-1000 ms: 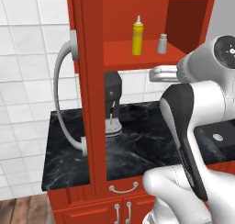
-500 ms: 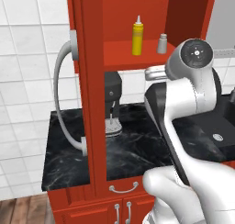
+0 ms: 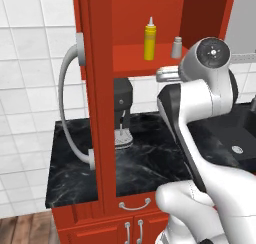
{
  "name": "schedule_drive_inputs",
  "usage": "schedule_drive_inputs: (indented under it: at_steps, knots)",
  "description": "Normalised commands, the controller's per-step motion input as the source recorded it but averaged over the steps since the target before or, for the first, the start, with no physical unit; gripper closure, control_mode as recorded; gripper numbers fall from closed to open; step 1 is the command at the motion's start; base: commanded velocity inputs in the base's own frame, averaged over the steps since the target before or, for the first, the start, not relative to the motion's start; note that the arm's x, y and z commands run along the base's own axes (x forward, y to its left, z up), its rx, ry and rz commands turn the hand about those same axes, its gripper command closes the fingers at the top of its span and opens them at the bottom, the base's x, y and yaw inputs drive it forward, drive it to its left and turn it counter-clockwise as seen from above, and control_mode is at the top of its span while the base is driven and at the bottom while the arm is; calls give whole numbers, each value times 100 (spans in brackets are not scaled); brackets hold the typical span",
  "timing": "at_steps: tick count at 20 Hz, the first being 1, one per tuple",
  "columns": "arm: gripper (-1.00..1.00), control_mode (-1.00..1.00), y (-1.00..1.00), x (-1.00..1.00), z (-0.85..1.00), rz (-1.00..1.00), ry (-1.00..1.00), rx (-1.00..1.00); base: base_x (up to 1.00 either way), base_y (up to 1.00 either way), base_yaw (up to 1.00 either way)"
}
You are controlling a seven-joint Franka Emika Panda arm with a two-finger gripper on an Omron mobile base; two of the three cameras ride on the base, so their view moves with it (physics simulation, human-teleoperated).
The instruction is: Move the mustard and shaker from the cabinet to the dining counter.
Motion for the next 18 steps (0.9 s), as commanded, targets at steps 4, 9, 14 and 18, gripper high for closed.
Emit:
schedule_drive_inputs:
  at_steps: [4, 9, 14, 18]
  knots:
    - [-100, -100, 0, 36, 0, 0, 0, 5, 0, 0, 0]
    - [-100, -100, 0, 45, 0, 0, 0, 0, 0, 0, 0]
    - [-100, -100, 0, 46, 0, 0, 0, 0, 0, 0, 0]
    - [-100, -100, 8, 46, 0, 0, 0, 0, 0, 0, 0]
